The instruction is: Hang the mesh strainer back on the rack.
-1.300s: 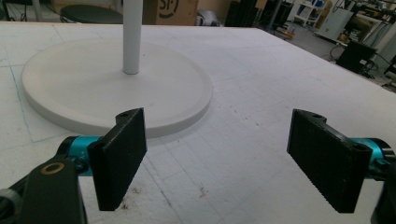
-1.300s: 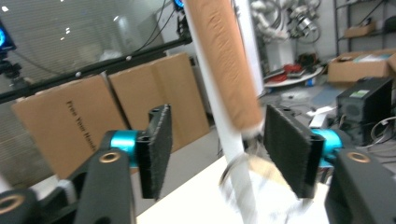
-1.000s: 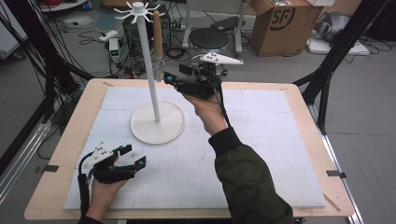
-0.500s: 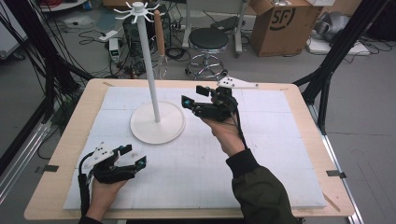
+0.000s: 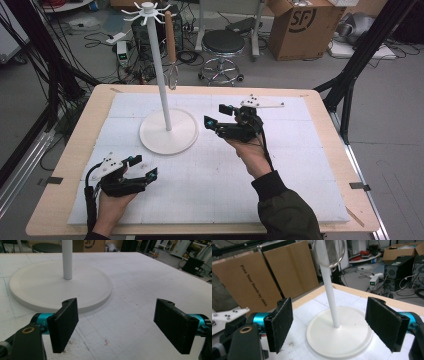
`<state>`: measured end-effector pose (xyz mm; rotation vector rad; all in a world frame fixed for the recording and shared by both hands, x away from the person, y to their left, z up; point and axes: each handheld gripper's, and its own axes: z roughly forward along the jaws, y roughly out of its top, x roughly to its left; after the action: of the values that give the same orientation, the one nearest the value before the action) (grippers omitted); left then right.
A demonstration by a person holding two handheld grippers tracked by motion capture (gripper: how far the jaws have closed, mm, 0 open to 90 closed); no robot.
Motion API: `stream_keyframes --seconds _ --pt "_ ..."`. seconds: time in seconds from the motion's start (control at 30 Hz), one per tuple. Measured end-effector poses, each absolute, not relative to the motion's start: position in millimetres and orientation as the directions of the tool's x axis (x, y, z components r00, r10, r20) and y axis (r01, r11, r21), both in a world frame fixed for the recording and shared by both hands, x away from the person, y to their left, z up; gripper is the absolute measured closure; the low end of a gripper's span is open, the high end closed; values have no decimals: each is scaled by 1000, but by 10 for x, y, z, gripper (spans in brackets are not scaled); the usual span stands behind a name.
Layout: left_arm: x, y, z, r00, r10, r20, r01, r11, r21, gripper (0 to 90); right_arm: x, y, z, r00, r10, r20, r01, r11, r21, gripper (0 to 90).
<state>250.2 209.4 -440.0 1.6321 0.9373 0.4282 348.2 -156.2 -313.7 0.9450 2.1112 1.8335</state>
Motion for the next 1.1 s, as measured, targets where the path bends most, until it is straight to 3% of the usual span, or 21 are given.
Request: stream_keyframes --seconds 0.57,1.1 --pt "2498 2075 -4399 623 758 -193 336 -37 941 204 3134 -1989 -3600 -740 641 204 365 127 922 156" --pt "2492 2072 -4397 625 757 -191 333 -36 942 203 2870 -2427 -3946 -699 676 232 388 86 918 151"
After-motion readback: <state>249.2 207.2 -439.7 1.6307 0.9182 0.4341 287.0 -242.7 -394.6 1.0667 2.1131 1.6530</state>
